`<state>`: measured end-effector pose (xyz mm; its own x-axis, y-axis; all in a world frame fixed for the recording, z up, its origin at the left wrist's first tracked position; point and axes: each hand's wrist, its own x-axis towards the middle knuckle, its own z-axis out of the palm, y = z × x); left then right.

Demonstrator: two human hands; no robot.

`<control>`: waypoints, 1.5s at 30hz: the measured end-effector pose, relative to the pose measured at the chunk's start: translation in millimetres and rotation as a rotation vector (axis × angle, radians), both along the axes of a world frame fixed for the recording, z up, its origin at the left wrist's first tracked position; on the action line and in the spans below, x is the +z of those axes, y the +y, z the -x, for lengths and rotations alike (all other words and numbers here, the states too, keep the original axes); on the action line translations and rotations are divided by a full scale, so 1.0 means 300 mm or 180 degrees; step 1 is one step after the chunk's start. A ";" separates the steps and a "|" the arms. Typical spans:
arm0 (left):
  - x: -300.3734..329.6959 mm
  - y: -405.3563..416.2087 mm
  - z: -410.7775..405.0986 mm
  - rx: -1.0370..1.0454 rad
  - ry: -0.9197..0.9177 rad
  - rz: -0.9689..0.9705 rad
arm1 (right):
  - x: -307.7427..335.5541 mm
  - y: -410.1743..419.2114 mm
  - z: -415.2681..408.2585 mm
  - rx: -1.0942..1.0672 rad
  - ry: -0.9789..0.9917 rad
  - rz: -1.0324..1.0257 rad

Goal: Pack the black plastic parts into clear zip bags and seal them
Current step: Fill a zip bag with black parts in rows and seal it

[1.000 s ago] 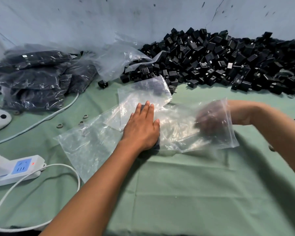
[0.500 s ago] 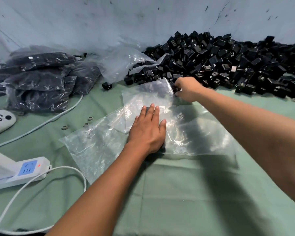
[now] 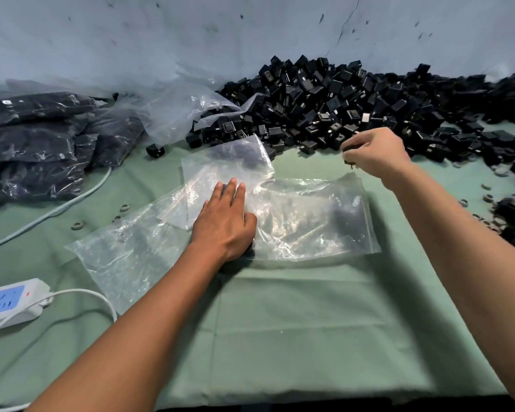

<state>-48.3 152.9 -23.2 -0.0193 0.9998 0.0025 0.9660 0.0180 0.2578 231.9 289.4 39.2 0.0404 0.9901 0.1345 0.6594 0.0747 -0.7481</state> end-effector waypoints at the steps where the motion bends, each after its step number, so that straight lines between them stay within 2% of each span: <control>1: 0.002 -0.001 -0.002 -0.0005 0.0005 0.0003 | -0.001 -0.028 -0.065 -0.0101 0.0073 0.0078; 4: 0.007 -0.001 -0.004 -0.0007 0.0006 0.0002 | -0.016 -0.095 -0.221 0.0039 -0.0005 0.0594; 6: 0.009 -0.001 -0.004 -0.0015 0.0014 0.0012 | -0.027 -0.143 -0.269 0.0509 0.0139 0.0955; 9: 0.011 -0.001 -0.003 -0.0017 0.0018 0.0032 | -0.047 -0.193 -0.264 0.1333 0.0632 0.1576; 13: 0.016 -0.001 -0.002 -0.0008 0.0036 0.0048 | -0.086 -0.216 -0.188 0.1976 0.0558 0.2030; 18: 0.016 -0.003 0.000 -0.0008 0.0043 0.0069 | -0.122 -0.196 -0.098 0.2192 0.1084 0.1997; 20: 0.017 -0.002 0.000 -0.0007 0.0034 0.0070 | -0.130 -0.179 -0.067 0.2405 0.0915 0.1882; 24: 0.019 -0.001 -0.001 -0.0001 0.0029 0.0100 | -0.121 -0.165 0.034 0.2715 0.0044 0.1214; 28: 0.021 -0.002 -0.003 0.0007 0.0029 0.0083 | -0.132 -0.150 0.127 0.2429 0.0232 0.0793; 33: 0.016 -0.003 -0.001 0.0002 0.0046 0.0053 | -0.158 -0.155 0.195 0.2662 0.0308 0.0761; 36: 0.013 -0.004 0.000 -0.0010 0.0033 0.0028 | -0.161 -0.159 0.217 0.2501 0.0283 0.0679; 39: 0.012 -0.003 0.000 -0.0009 0.0030 0.0011 | -0.143 -0.152 0.246 0.2521 0.0264 0.0930; 45: 0.006 0.000 0.003 -0.0009 0.0019 0.0004 | -0.120 -0.120 0.276 0.2661 -0.0398 0.1023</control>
